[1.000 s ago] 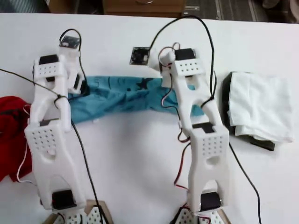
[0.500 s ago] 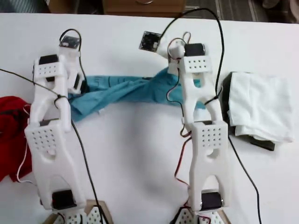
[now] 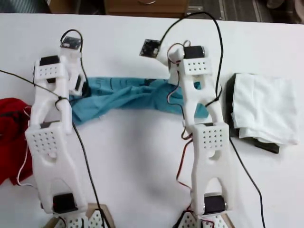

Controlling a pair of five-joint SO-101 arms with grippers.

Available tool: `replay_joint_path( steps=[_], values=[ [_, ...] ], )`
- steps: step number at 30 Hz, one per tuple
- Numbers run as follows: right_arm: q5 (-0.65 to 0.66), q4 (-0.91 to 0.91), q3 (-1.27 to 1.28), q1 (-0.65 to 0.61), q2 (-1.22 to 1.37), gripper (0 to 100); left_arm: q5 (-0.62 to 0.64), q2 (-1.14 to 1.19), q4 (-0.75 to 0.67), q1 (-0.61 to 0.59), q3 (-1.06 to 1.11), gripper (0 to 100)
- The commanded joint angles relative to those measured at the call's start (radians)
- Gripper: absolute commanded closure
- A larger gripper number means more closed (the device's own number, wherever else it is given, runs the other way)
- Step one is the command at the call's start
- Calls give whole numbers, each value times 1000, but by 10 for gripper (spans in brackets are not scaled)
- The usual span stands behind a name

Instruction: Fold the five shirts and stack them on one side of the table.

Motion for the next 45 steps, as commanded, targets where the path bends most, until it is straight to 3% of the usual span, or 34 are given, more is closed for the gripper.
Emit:
replay_joint_path(
  steps=[1, 4, 9, 12, 18, 28, 33, 45],
  values=[
    [-26, 2, -103, -1, -85, 881, -9, 3, -43, 3, -22, 736],
    [-31, 19, -183, 16, -85, 918, -9, 3, -43, 3, -22, 736],
    [-31, 228, -318, 19, -87, 930, -9, 3, -43, 3, -22, 736],
    [-32, 228, -319, 42, -104, 930, -9, 3, -43, 3, -22, 736],
    [-28, 228, -78, 45, -202, 978, -9, 3, -43, 3, -22, 736],
    [26, 222, 483, 44, -542, 977, -9, 3, -43, 3, -22, 736],
    [44, 140, 615, 38, -530, 978, -9, 3, -43, 3, -22, 736],
    [44, -104, 624, 30, -417, 978, -9, 3, -43, 3, -22, 736]
  ],
)
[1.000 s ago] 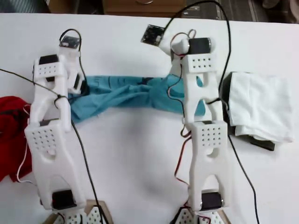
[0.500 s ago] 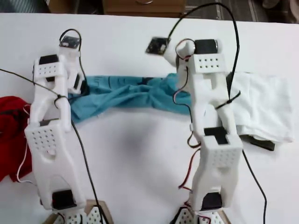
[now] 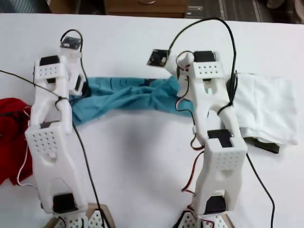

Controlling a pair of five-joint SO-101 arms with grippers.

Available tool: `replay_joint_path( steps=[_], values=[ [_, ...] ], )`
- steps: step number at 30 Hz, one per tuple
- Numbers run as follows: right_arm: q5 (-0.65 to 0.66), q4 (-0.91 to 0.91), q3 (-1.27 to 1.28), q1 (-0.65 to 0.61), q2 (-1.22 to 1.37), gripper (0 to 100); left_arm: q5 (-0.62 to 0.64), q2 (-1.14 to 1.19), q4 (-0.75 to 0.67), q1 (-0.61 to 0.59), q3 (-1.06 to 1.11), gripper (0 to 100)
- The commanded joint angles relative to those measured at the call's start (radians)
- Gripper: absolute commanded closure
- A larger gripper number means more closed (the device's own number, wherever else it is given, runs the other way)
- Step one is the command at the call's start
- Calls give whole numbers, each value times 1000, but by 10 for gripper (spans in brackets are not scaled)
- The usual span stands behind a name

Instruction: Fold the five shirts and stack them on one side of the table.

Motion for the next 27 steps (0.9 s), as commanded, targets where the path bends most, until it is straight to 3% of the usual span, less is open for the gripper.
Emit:
replay_joint_path(
  steps=[1, 13, 22, 27],
  values=[
    [5, -45, 2, -12, 4, 978, -9, 3, -43, 3, -22, 736],
    [5, -94, -209, -15, 79, 978, -9, 3, -43, 3, -22, 736],
    [5, -73, -166, -38, 87, 978, -9, 3, -43, 3, -22, 736],
    [8, 50, -170, -67, 74, 977, -9, 3, -44, 3, -22, 736]
  ],
)
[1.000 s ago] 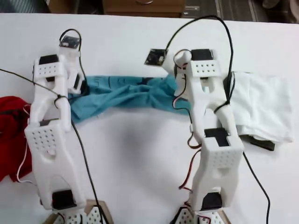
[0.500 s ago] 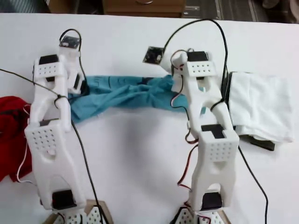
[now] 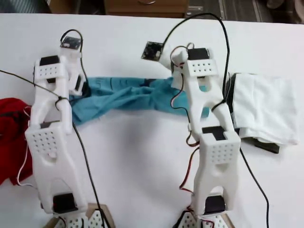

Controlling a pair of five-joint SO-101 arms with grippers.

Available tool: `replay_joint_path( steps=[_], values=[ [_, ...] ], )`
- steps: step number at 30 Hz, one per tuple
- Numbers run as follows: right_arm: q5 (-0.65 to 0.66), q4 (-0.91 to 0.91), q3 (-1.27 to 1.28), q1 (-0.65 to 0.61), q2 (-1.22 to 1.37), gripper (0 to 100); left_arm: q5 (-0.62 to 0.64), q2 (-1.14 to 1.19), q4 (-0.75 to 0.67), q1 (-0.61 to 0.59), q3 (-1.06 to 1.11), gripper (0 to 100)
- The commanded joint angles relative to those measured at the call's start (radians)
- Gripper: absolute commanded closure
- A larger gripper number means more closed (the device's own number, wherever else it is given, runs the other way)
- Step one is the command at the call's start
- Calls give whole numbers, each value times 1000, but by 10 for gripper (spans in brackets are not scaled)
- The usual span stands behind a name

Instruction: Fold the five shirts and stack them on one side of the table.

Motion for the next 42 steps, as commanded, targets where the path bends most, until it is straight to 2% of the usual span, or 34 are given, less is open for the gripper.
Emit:
replay_joint_path(
  steps=[1, 4, 10, 17, 24, 29, 34, 42],
  values=[
    [8, 104, -17, -33, -25, 974, -9, 3, -44, 3, -22, 736],
    [8, 145, -26, -51, -24, 973, -9, 3, -44, 3, -22, 736],
    [6, 148, -28, -48, -33, 878, -9, 3, -44, 3, -22, 736],
    [9, 260, -121, -45, -71, 900, -9, 3, -44, 3, -22, 736],
    [11, 286, -69, -61, -73, 900, -9, 3, -44, 3, -22, 736],
    [11, 262, -21, -84, -71, 900, -9, 3, -44, 3, -22, 736],
    [11, 143, 18, -74, -51, 900, -9, 3, -44, 3, -22, 736],
    [11, 79, -68, -73, 48, 901, -9, 3, -44, 3, -22, 736]
  ],
)
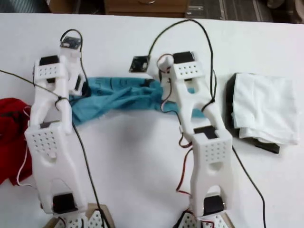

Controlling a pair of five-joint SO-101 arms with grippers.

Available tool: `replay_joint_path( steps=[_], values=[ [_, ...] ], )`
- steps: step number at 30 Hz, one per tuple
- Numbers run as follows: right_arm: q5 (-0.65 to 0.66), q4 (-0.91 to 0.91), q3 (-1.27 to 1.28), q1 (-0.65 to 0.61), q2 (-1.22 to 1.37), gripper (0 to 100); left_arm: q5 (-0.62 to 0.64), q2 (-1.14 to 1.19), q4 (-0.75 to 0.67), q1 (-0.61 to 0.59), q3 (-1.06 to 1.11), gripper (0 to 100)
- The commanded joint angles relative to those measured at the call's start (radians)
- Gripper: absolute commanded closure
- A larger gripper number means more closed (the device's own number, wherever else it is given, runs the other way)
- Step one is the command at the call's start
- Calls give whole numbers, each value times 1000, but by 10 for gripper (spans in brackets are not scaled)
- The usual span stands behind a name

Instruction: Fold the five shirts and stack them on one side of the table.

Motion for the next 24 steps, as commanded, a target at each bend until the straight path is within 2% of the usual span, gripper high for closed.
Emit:
replay_joint_path(
  steps=[1, 24],
  values=[
    [5, -8, -91, 4, 4, 901, -9, 3, -44, 3, -22, 736],
    [2, -10, -295, 10, 168, 901, -9, 3, -44, 3, -22, 736]
  ],
)
